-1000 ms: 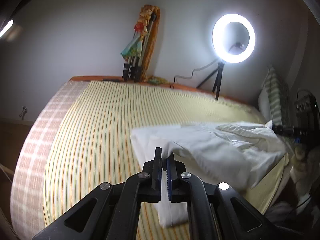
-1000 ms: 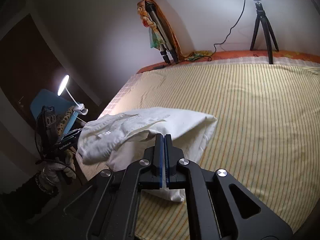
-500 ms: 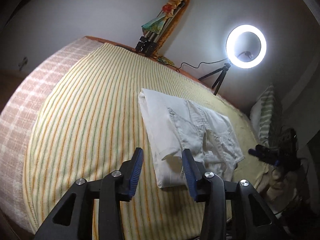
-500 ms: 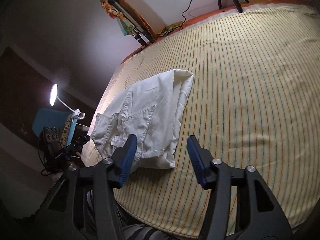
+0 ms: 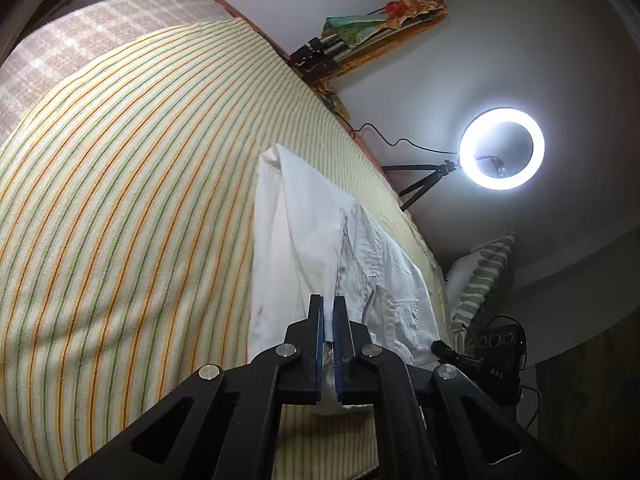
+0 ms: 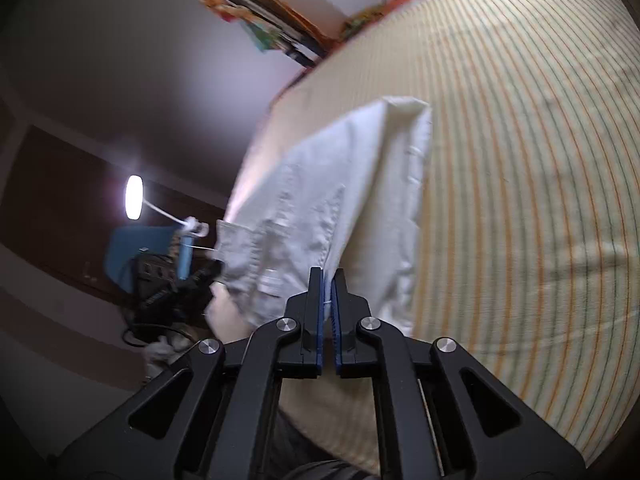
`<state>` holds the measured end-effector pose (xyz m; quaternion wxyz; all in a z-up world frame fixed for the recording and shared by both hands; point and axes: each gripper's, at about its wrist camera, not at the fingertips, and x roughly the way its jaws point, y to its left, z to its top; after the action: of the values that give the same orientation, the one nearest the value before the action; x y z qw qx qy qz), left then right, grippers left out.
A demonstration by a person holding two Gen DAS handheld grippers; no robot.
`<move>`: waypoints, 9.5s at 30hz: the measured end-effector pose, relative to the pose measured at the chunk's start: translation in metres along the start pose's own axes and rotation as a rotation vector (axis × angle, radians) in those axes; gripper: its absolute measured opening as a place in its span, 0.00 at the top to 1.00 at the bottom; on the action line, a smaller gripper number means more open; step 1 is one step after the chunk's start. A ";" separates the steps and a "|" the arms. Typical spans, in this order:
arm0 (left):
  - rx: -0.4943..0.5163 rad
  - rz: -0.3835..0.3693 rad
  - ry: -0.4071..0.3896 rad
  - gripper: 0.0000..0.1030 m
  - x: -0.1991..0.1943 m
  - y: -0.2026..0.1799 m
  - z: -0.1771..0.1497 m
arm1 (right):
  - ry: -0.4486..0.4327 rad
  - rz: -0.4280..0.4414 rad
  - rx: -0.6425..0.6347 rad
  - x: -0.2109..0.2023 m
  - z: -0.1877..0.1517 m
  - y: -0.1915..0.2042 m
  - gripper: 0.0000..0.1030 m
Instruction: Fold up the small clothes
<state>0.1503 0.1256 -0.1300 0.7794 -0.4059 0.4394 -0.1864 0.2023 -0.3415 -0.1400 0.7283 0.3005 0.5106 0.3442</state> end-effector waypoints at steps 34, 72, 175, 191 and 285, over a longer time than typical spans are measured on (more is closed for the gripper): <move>0.583 0.386 0.022 0.64 0.091 -0.106 0.054 | 0.085 -0.361 -0.467 0.102 0.079 0.092 0.74; 0.545 0.444 0.112 0.67 0.104 -0.048 0.048 | 0.028 -0.502 -0.255 0.069 0.097 -0.001 0.74; 0.379 0.195 -0.008 0.92 0.058 -0.101 -0.015 | -0.058 -0.392 -0.412 -0.005 0.008 0.089 0.86; 0.548 0.110 0.034 0.92 0.165 -0.227 -0.009 | -0.185 -0.548 -0.456 -0.114 0.064 0.061 0.87; 0.909 0.241 -0.111 0.00 0.148 -0.350 -0.113 | -0.548 -0.887 -0.234 -0.220 0.003 0.068 0.00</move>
<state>0.1596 -0.2328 0.0376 0.9165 0.0210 0.3148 -0.2460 0.1386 -0.4797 0.0330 0.9392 0.0512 0.3380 -0.0331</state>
